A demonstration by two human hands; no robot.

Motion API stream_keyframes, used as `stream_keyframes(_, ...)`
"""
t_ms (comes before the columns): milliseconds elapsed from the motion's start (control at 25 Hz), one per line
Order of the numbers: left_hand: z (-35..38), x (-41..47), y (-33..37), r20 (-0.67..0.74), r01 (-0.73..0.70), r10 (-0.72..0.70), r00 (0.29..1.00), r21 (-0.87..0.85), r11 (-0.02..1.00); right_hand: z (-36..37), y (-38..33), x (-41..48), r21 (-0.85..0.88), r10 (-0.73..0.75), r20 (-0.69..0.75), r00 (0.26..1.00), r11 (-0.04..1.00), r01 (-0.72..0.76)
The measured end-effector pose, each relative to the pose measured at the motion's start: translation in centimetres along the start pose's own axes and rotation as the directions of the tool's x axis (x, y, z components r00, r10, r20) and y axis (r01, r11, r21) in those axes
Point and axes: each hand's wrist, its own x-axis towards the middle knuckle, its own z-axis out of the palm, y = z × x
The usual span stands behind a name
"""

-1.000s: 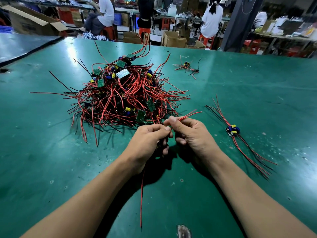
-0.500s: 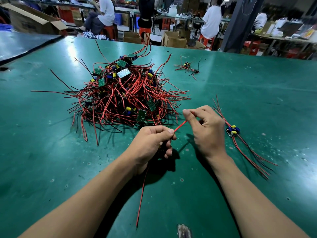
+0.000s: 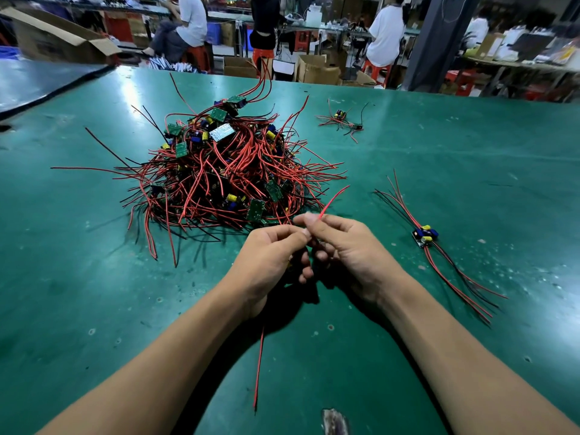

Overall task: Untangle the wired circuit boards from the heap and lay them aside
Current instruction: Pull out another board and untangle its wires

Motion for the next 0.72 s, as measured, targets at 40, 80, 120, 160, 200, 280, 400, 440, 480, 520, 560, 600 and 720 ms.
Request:
stream_keyframes(40, 0.0, 0.0, -0.1, -0.004, 0.0, 0.0, 1.0, 0.0, 1.0, 0.2, 0.0, -0.2, 0.001, 0.011, 0.027, 1.0, 1.0, -0.011)
stream_keyframes(80, 0.0, 0.0, -0.1, -0.002, -0.001, 0.001, 1.0, 0.002, 1.0, 0.2, -0.1, -0.3, -0.009, 0.008, 0.024, 1.0, 1.0, -0.007)
stream_keyframes(120, 0.0, 0.0, -0.1, 0.005, 0.002, -0.002, 1.0, 0.003, 1.0, 0.1, -0.1, -0.3, -0.024, -0.004, -0.002, 1.0, 1.0, 0.004)
stream_keyframes(160, -0.1, 0.0, 0.0, 0.015, 0.008, -0.008, 1.0, 0.005, 1.0, 0.0, -0.2, -0.1, -0.047, -0.02, -0.049, 0.999, 0.999, 0.018)
stream_keyframes(200, -0.2, 0.0, 0.1, 0.026, 0.018, -0.019, 0.999, 0.007, 1.0, -0.2, -0.3, 0.1, -0.079, -0.04, -0.112, 0.993, 0.996, 0.032)
stream_keyframes(280, -0.2, -0.1, 0.2, 0.054, 0.031, -0.032, 0.998, 0.025, 0.999, -0.6, -0.6, 0.5, -0.103, -0.108, -0.238, 0.965, 0.991, 0.086)
stream_keyframes(400, -0.2, -0.2, 0.2, 0.09, 0.037, -0.041, 0.995, 0.044, 0.998, -0.9, -1.1, 0.9, -0.013, -0.221, -0.367, 0.903, 0.972, 0.233)
stream_keyframes(440, -0.1, -0.3, 0.2, 0.096, 0.037, -0.041, 0.995, 0.048, 0.998, -1.0, -1.2, 1.0, 0.014, -0.228, -0.39, 0.892, 0.967, 0.253)
stream_keyframes(480, -0.1, -0.3, 0.1, 0.1, 0.033, -0.039, 0.994, 0.054, 0.998, -1.0, -1.4, 1.0, 0.049, -0.207, -0.402, 0.892, 0.968, 0.247)
stream_keyframes(520, -0.1, -0.3, 0.0, 0.105, 0.028, -0.034, 0.994, 0.064, 0.998, -1.0, -1.6, 1.1, 0.105, -0.153, -0.405, 0.902, 0.972, 0.212)
stream_keyframes(560, -0.1, -0.4, 0.0, 0.113, 0.021, -0.029, 0.993, 0.079, 0.997, -1.2, -1.8, 1.0, 0.187, -0.072, -0.396, 0.916, 0.97, 0.157)
stream_keyframes(600, -0.2, -0.4, -0.1, 0.123, 0.012, -0.024, 0.992, 0.098, 0.995, -1.3, -2.1, 1.0, 0.284, 0.012, -0.369, 0.929, 0.954, 0.101)
stream_keyframes(720, -0.3, -0.5, -0.2, 0.136, 0.0, -0.018, 0.991, 0.134, 0.991, -1.5, -2.7, 0.8, 0.479, 0.145, -0.271, 0.952, 0.878, 0.002)
